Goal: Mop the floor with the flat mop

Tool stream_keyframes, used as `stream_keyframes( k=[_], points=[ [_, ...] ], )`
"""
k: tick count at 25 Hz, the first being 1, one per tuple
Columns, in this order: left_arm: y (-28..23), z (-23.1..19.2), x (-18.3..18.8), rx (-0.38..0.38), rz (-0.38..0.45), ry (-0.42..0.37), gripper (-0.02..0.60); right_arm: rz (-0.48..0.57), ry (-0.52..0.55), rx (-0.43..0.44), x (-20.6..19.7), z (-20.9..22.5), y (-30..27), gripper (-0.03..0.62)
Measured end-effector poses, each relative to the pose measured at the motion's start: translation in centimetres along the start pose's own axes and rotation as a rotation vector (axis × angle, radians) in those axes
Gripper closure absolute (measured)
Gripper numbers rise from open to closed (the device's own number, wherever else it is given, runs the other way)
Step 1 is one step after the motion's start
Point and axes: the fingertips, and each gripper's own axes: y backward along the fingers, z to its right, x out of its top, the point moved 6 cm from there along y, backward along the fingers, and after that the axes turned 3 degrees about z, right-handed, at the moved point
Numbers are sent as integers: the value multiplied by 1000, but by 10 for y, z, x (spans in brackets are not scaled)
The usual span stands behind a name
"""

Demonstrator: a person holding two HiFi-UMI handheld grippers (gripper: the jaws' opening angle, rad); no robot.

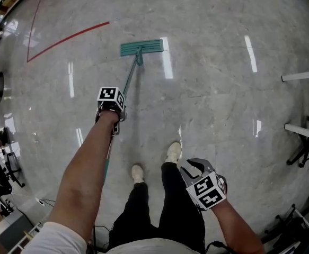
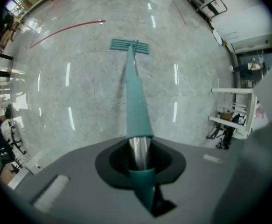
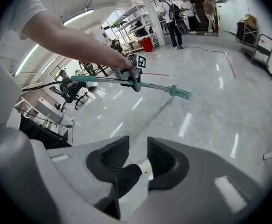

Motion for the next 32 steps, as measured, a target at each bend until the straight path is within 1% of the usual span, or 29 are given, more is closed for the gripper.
stream_keyframes(
  k=[5, 7, 10, 13, 16, 21, 24, 28, 32],
  points=[
    [4, 2, 3, -8, 38, 6, 528, 5, -14, -20, -9, 3, 5, 470],
    [6, 1, -5, -11, 42, 3, 528, 10, -16, -23, -12, -1, 5, 470],
    [11, -4, -32, -20, 48, -5, 528, 21, -8, -21, -11, -11, 2, 470],
    [13, -10, -72, -15, 56, -31, 528, 35, 11, -15, -7, -20, -3, 470],
    [10, -18, -121, -21, 50, -43, 528, 47, 38, -13, 2, -31, -7, 470],
    [-2, -30, -209, -24, 12, -61, 528, 58, 80, -11, 11, -51, -12, 470],
    [-9, -38, -257, -12, -16, -84, 526, 62, 98, -7, 12, -65, -16, 470],
    [-16, -48, -310, -20, -55, -96, 526, 59, 107, 0, 14, -80, -24, 470],
    [-26, -51, -348, -31, -92, -87, 526, 54, 108, 7, 15, -92, -31, 470]
  ],
)
